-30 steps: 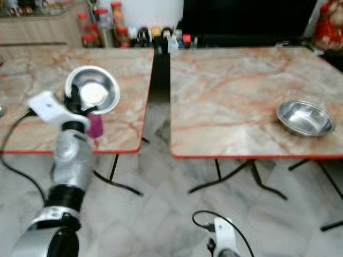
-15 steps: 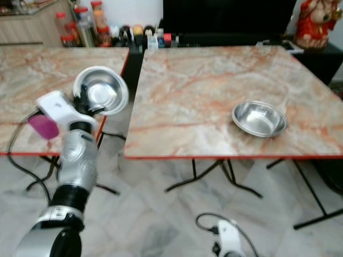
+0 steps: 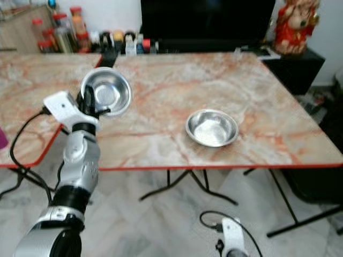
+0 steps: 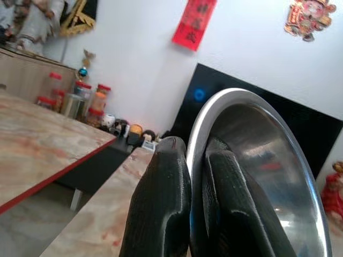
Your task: Setting the table
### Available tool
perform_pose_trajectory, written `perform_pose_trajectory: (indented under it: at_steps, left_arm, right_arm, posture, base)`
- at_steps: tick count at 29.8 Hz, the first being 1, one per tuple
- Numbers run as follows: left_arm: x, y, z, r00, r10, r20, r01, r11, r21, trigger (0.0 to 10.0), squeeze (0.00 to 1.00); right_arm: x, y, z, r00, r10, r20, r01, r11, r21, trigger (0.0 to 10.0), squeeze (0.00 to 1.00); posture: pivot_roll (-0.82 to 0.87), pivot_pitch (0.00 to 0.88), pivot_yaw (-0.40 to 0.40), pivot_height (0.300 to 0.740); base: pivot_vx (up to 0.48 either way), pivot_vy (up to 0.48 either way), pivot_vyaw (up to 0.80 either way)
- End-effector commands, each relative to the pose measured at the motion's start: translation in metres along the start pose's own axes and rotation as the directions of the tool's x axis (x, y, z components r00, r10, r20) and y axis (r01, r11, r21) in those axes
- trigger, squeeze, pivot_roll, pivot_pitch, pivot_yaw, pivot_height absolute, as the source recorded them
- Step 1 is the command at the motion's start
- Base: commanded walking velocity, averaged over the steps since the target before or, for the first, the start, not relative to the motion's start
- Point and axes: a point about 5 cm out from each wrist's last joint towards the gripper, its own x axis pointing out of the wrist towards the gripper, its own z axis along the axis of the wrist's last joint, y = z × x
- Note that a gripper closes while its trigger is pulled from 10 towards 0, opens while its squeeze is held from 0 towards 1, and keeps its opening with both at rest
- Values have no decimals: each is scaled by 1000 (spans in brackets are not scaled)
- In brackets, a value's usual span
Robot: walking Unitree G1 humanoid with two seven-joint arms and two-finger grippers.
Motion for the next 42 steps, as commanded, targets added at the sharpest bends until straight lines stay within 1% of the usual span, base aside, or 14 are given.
perform_pose_trajectory:
  at_steps: [1, 18, 20, 21, 22, 24, 25, 26, 29, 34, 36, 39, 41, 42]
  left_arm:
    - [1, -2, 1, 1000, 0, 2, 0, 1000, -6, 10000, 0]
    - [1, -6, -2, 999, -29, -21, 29, 999, -22, 10000, 0]
    - [0, -9, -8, 995, -62, -73, 57, 996, -61, 10000, 0]
    - [-1, -11, -15, 988, -89, -125, 78, 993, -92, 10000, 0]
    - [-1, -11, -15, 988, -89, -125, 78, 993, -92, 10000, 0]
    - [-4, -13, -22, 977, -118, -178, 97, 987, -125, 10000, 0]
    - [-9, -10, -29, 967, -120, -226, 94, 988, -119, 10000, 0]
    - [-9, -10, -29, 967, -120, -226, 94, 988, -119, 10000, 0]
    - [-14, -1, -34, 962, -83, -261, 52, 991, -122, 10000, 0]
    - [-16, 11, -35, 956, 2, -292, -56, 983, -177, 10000, 0]
    - [-16, 11, -35, 956, 2, -292, -56, 983, -177, 10000, 0]
    - [-18, 14, -39, 946, 30, -323, -99, 976, -197, 10000, 0]
    - [-17, 15, -41, 938, 80, -338, -161, 963, -216, 10000, 0]
    - [-17, 15, -41, 938, 80, -338, -161, 963, -216, 10000, 0]
  right_arm:
    - [0, 5, -3, 1000, 15, -17, -15, 1000, 0, 10000, 0]
    - [0, 6, -4, 1000, 9, -17, -10, 1000, -12, 10000, 0]
    - [0, 6, -5, 1000, 10, -21, -10, 1000, -18, 10000, 0]
    - [0, 7, -6, 1000, 10, -24, -11, 1000, -22, 10000, 0]
    - [0, 7, -6, 1000, 10, -24, -11, 1000, -22, 10000, 0]
    - [0, 7, -7, 1000, 10, -27, -11, 1000, -27, 10000, 0]
    - [-1, 7, -7, 1000, 10, -28, -11, 1000, -25, 10000, 0]
    - [-1, 7, -7, 1000, 10, -28, -11, 1000, -25, 10000, 0]
    - [-1, 8, -9, 999, 10, -30, -11, 1000, -20, 10000, 0]
    - [-1, 8, -11, 999, 12, -34, -13, 1000, -23, 10000, 0]
    - [-1, 8, -11, 999, 12, -34, -13, 1000, -23, 10000, 0]
    - [-1, 8, -12, 999, 14, -37, -15, 1000, -27, 10000, 0]
    - [-1, 8, -12, 999, 15, -37, -16, 999, -30, 10000, 0]
    - [-1, 8, -12, 999, 15, -37, -16, 999, -30, 10000, 0]
  posture:
    - [-61, 0, -1, 740]
    - [-60, 0, 3, 740]
    - [-60, 0, 4, 740]
    - [-57, 0, 2, 740]
    - [-57, 0, 2, 740]
    - [-58, 0, 4, 740]
    - [-59, 0, 7, 740]
    - [-59, 0, 7, 740]
    - [-59, 0, 7, 740]
    - [-52, 0, 3, 740]
    - [-52, 0, 3, 740]
    - [-51, 0, -1, 740]
    - [-56, 0, -1, 740]
    - [-56, 0, -1, 740]
  base:
    - [244, -409, -475]
    - [248, -404, 0]
    - [126, -163, 0]
    - [0, 0, 0]
    - [0, 0, 0]
    - [0, 0, 0]
    - [0, 0, 0]
    - [0, 0, 0]
    - [0, 0, 0]
    - [0, 0, 0]
    - [0, 0, 0]
    - [0, 0, 0]
    - [0, 0, 0]
    - [0, 0, 0]
